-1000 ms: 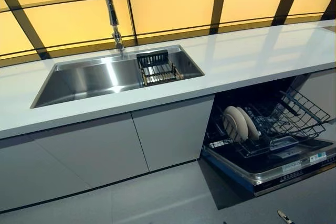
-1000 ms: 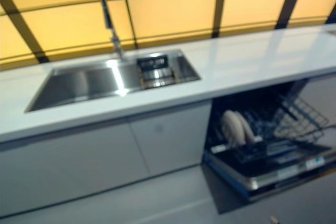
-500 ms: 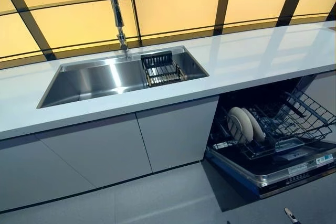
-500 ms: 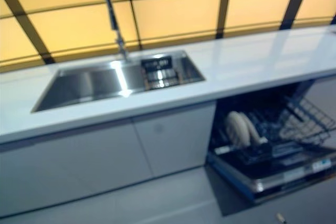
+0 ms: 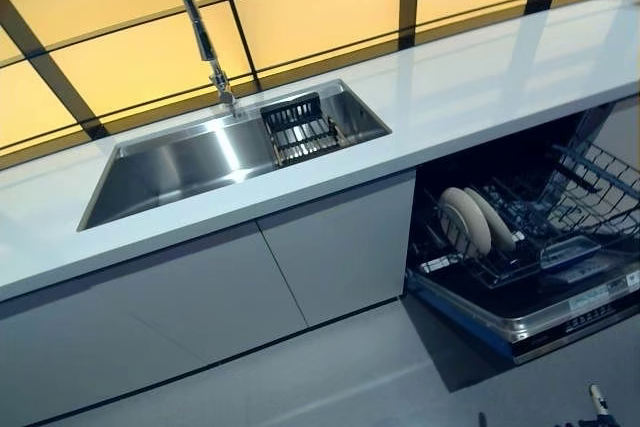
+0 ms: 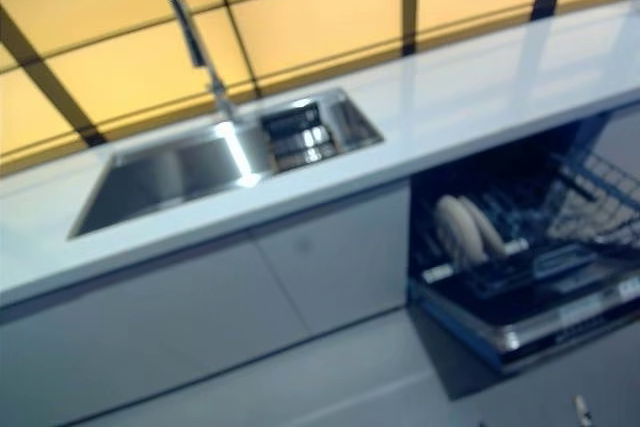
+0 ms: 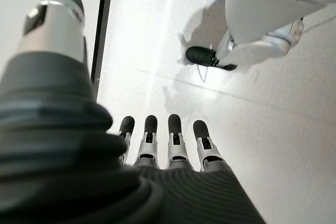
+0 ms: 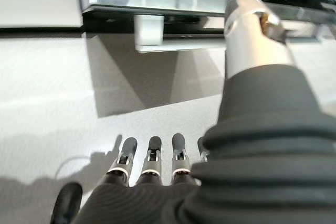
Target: Take plates into dishwasher
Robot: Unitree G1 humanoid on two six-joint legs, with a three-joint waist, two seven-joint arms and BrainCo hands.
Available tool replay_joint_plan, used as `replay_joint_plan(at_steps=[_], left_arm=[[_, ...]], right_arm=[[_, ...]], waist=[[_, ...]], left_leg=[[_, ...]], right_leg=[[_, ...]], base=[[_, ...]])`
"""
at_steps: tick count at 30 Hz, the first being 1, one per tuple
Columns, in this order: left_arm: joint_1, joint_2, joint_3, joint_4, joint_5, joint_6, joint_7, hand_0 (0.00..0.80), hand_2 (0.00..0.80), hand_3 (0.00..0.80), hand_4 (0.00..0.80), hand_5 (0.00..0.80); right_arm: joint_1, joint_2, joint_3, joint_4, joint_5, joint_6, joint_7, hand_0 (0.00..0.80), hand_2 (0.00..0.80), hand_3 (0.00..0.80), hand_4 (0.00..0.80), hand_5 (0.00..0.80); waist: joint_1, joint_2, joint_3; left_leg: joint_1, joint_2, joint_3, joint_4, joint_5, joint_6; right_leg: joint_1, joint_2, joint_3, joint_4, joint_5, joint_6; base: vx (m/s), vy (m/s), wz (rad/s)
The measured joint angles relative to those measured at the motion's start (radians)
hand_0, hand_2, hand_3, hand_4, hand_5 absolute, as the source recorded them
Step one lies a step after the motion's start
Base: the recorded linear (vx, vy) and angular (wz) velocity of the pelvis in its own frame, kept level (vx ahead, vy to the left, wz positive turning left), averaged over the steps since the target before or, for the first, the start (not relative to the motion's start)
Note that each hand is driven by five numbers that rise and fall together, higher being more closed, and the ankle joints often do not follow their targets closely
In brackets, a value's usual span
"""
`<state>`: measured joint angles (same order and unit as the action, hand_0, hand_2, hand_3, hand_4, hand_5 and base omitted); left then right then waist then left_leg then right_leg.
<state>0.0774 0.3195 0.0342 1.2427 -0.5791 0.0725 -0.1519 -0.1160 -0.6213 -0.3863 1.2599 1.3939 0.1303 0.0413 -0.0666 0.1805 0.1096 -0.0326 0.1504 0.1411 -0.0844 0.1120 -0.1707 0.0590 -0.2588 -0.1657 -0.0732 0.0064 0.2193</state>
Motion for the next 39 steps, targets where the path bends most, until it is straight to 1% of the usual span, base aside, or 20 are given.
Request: replay_joint_plan(at_steps=[1,5,7,11,12,15,16,20,26,28,30,33,35,39], left_arm=[[0.000,-0.002,-0.014,-0.007,-0.005,0.000,-0.001,0.000,0.000,0.000,0.000,0.000],[0.001,-0.037,-0.014,-0.016,-0.030,-0.001,-0.007,0.000,0.000,0.000,0.000,0.000],[0.001,-0.048,-0.017,-0.018,-0.044,0.000,-0.007,0.000,0.000,0.000,0.000,0.000],[0.008,-0.049,-0.048,-0.028,-0.072,0.002,-0.008,0.000,0.000,0.000,0.000,0.000],[0.011,-0.051,-0.053,-0.031,-0.074,0.002,-0.008,0.000,0.000,0.000,0.000,0.000],[0.018,-0.064,-0.054,-0.038,-0.095,0.003,-0.009,0.000,0.000,0.000,0.000,0.000],[0.030,-0.066,-0.054,-0.046,-0.103,0.003,-0.009,0.000,0.000,0.000,0.000,0.000],[0.044,-0.068,-0.056,-0.048,-0.103,0.008,-0.008,0.000,0.000,0.000,0.000,0.000],[0.044,-0.071,-0.075,-0.061,-0.111,0.011,-0.006,0.000,0.000,0.000,0.000,0.000],[0.045,-0.074,-0.080,-0.069,-0.112,0.013,-0.005,0.000,0.000,0.000,0.000,0.000],[0.045,-0.074,-0.091,-0.073,-0.112,0.014,-0.004,0.000,0.000,0.000,0.000,0.000],[0.044,-0.075,-0.092,-0.074,-0.112,0.016,-0.004,0.000,0.000,0.000,0.000,0.000],[0.042,-0.075,-0.092,-0.077,-0.112,0.017,-0.004,0.000,0.000,0.000,0.000,0.000],[0.038,-0.075,-0.090,-0.086,-0.111,0.017,-0.003,0.000,0.000,0.000,0.000,0.000]], right_arm=[[-0.003,-0.004,0.000,-0.002,0.009,-0.004,0.005,0.000,0.000,0.000,0.000,0.000],[-0.051,-0.034,0.000,-0.034,0.022,-0.036,0.017,0.000,0.000,0.000,0.000,0.000],[-0.070,-0.051,0.000,-0.042,0.022,-0.044,0.017,0.000,0.000,0.000,0.000,0.000],[-0.139,-0.091,0.001,-0.068,0.022,-0.051,0.021,0.000,0.000,0.000,0.000,0.000],[-0.156,-0.106,0.001,-0.076,0.022,-0.050,0.022,0.000,0.000,0.000,0.000,0.000],[-0.210,-0.153,0.006,-0.080,-0.001,-0.054,0.017,0.000,0.000,0.000,0.000,0.000],[-0.211,-0.157,0.007,-0.079,-0.016,-0.059,0.014,0.000,0.000,0.000,0.000,0.000],[-0.220,-0.174,0.017,-0.080,-0.055,-0.053,0.007,0.000,0.000,0.000,0.000,0.000],[-0.263,-0.204,0.061,-0.080,-0.114,-0.030,-0.039,0.000,0.000,0.000,0.000,0.000],[-0.275,-0.226,0.093,-0.080,-0.136,-0.013,-0.057,0.000,0.000,0.000,0.000,0.000],[-0.284,-0.234,0.118,-0.080,-0.156,-0.010,-0.066,0.000,0.000,0.000,0.000,0.000],[-0.293,-0.255,0.170,-0.080,-0.184,0.002,-0.066,0.000,0.000,0.000,0.000,0.000],[-0.302,-0.263,0.203,-0.080,-0.187,0.008,-0.066,0.000,0.000,0.000,0.000,0.000],[-0.324,-0.263,0.203,-0.080,-0.188,0.032,-0.066,0.000,0.000,0.000,0.000,0.000]], waist=[[0.001,0.006,0.003],[0.001,0.039,0.018],[0.003,0.048,0.022],[0.017,0.075,0.041],[0.028,0.084,0.045],[0.035,0.107,0.058],[0.034,0.109,0.059],[0.033,0.108,0.064],[0.027,0.112,0.083],[0.027,0.113,0.089],[0.027,0.109,0.095],[0.026,0.103,0.100],[0.025,0.092,0.107],[0.025,0.066,0.127]], left_leg=[[0.000,-0.003,0.000,0.000,-0.001,0.001],[-0.014,-0.019,-0.002,0.000,0.000,0.008],[-0.013,-0.028,-0.004,0.001,0.000,0.011],[-0.016,-0.038,-0.010,0.001,0.003,0.016],[-0.016,-0.041,-0.010,0.001,0.004,0.017],[-0.019,-0.052,-0.015,0.001,0.006,0.022],[-0.023,-0.053,-0.020,0.001,0.006,0.023],[-0.033,-0.060,-0.034,0.002,0.010,0.027],[-0.038,-0.066,-0.035,0.001,0.013,0.031],[-0.047,-0.066,-0.036,0.002,0.015,0.033],[-0.048,-0.066,-0.037,0.002,0.016,0.034],[-0.049,-0.066,-0.037,0.001,0.016,0.034],[-0.048,-0.065,-0.037,0.001,0.016,0.034],[-0.043,-0.065,-0.037,0.002,0.016,0.034]], right_leg=[[-0.001,-0.003,0.001,0.000,0.000,0.002],[-0.017,-0.019,0.004,-0.001,0.004,0.010],[-0.014,-0.027,0.000,-0.001,0.005,0.014],[-0.011,-0.036,-0.007,0.000,0.005,0.018],[-0.010,-0.040,-0.008,-0.001,0.005,0.020],[-0.008,-0.050,-0.013,0.000,0.005,0.025],[-0.008,-0.051,-0.019,0.000,0.004,0.026],[-0.006,-0.055,-0.035,-0.001,0.005,0.028],[-0.011,-0.062,-0.034,-0.002,0.008,0.034],[-0.016,-0.061,-0.034,-0.003,0.011,0.035],[-0.015,-0.061,-0.034,-0.005,0.016,0.032],[-0.014,-0.060,-0.034,-0.010,0.019,0.031],[-0.014,-0.059,-0.034,-0.010,0.020,0.030],[-0.007,-0.059,-0.034,-0.010,0.023,0.030]], base=[[-0.025,0.073,-0.03],[-0.021,0.066,-0.01],[-0.042,0.058,0.06],[-0.039,0.060,0.05],[-0.032,0.058,0.04],[-0.006,0.025,0.07],[-0.005,0.006,0.10],[-0.038,-0.001,0.11],[-0.053,-0.010,0.01],[-0.059,-0.027,0.01],[-0.057,-0.038,0.00],[-0.043,-0.035,-0.01],[-0.005,-0.055,0.00],[0.058,-0.061,0.00]])
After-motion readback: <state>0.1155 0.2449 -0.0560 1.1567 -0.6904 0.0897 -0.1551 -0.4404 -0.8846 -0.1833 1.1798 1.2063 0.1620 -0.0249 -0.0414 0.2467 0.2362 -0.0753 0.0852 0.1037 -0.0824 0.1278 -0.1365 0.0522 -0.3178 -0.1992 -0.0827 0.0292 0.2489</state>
